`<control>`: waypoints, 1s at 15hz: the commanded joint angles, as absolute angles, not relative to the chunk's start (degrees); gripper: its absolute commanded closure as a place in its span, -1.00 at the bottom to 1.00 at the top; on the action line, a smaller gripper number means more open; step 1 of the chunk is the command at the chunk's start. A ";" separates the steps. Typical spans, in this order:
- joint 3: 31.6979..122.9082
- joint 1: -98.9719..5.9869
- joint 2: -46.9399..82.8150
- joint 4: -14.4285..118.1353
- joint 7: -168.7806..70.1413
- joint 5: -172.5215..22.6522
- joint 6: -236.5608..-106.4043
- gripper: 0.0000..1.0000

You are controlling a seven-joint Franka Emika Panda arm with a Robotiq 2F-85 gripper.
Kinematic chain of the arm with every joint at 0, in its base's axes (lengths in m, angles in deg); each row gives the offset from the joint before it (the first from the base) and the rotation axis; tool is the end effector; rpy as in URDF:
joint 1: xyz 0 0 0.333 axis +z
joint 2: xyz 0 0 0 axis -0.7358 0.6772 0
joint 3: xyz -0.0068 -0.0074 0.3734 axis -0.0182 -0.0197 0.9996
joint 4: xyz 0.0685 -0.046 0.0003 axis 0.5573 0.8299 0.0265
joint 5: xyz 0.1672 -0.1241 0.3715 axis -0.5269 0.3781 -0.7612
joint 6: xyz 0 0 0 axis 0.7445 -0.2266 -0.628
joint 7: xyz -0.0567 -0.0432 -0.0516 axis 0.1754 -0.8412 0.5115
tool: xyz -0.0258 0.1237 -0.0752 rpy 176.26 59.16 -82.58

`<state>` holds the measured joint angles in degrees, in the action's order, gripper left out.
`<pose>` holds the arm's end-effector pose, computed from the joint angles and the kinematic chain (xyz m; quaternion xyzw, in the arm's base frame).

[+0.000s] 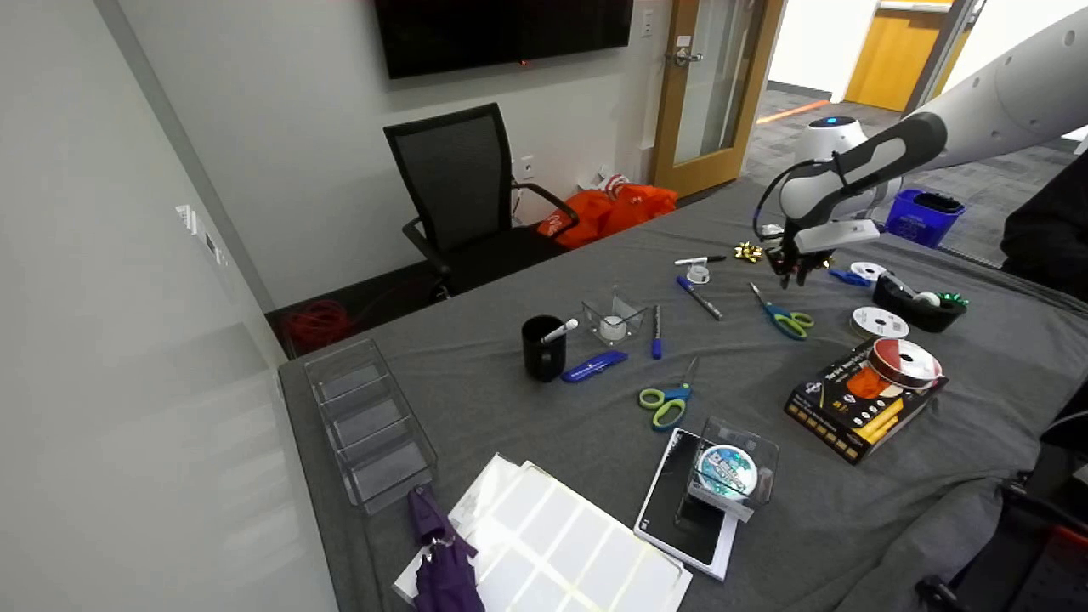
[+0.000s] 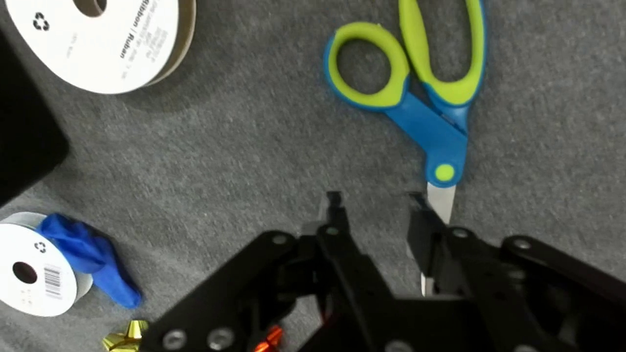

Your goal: Pick up one pair of scissors, then place them in the clear object

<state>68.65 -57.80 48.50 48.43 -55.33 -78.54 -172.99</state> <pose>0.7173 -0.2794 0.1489 0.9628 -0.2591 0.0014 0.0762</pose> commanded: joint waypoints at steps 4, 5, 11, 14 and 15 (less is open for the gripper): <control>70.72 -59.30 47.25 51.66 -51.42 -79.14 -171.02 -0.77; 71.06 -59.46 47.27 51.90 -51.02 -79.42 -171.10 -0.89; 73.12 -59.99 48.50 51.31 -50.09 -81.32 -171.86 -1.00; 73.60 -60.04 49.09 50.57 -50.13 -81.96 -172.01 -1.00; 73.65 -60.03 49.19 50.25 -50.09 -82.05 -172.05 -1.00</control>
